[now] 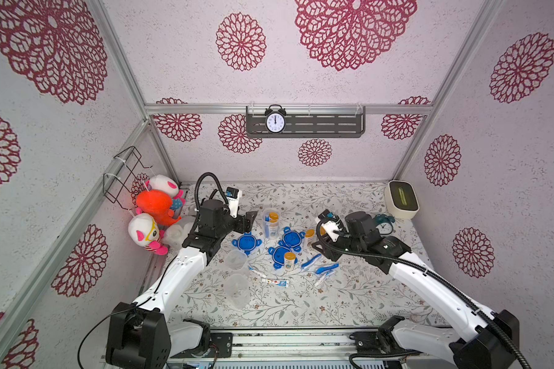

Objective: Pack away toiletry kits
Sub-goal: Pick up the toiletry item from the center of the board.

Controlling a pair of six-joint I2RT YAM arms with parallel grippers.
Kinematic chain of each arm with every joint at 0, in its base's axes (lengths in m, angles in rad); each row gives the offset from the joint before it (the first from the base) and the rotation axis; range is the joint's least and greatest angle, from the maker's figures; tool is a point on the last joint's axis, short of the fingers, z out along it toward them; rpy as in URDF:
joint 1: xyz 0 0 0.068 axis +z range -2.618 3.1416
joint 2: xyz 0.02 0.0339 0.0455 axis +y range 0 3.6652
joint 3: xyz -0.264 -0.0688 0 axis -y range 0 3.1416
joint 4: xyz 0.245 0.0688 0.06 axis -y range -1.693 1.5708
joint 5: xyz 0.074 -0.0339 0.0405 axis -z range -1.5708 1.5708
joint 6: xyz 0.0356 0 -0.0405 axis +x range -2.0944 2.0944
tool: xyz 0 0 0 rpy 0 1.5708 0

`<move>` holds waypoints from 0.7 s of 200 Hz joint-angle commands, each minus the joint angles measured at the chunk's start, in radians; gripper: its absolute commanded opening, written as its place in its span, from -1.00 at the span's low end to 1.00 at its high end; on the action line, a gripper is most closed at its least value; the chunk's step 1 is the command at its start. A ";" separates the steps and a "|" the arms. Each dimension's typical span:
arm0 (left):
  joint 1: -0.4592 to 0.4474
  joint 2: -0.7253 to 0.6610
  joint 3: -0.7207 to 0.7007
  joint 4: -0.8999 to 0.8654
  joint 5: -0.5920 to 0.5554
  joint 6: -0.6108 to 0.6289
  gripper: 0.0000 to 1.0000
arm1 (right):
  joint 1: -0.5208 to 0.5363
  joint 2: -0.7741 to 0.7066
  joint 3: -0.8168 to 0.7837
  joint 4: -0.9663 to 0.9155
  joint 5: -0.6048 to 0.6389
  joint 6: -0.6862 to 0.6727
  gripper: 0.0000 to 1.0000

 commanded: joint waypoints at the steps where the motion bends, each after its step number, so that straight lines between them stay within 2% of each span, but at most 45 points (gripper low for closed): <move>1: 0.006 -0.037 -0.011 -0.036 -0.059 -0.009 0.59 | 0.090 -0.050 -0.023 0.059 -0.040 -0.151 -0.18; 28: 0.020 -0.039 -0.042 -0.023 -0.078 -0.026 0.61 | 0.240 0.027 -0.019 0.104 0.034 -0.157 -0.16; 47: 0.039 -0.052 -0.071 -0.017 -0.065 -0.038 0.60 | 0.313 0.143 0.055 0.103 0.128 -0.087 -0.15; 59: 0.062 -0.074 -0.097 -0.012 -0.055 -0.050 0.61 | 0.335 0.235 0.133 0.061 0.184 -0.028 -0.20; 78: 0.123 -0.107 -0.138 0.001 0.020 -0.093 0.61 | 0.377 0.347 0.233 -0.006 0.247 -0.016 -0.22; 140: 0.209 -0.120 -0.204 -0.027 0.061 -0.175 0.53 | 0.410 0.593 0.437 -0.168 0.256 0.021 -0.21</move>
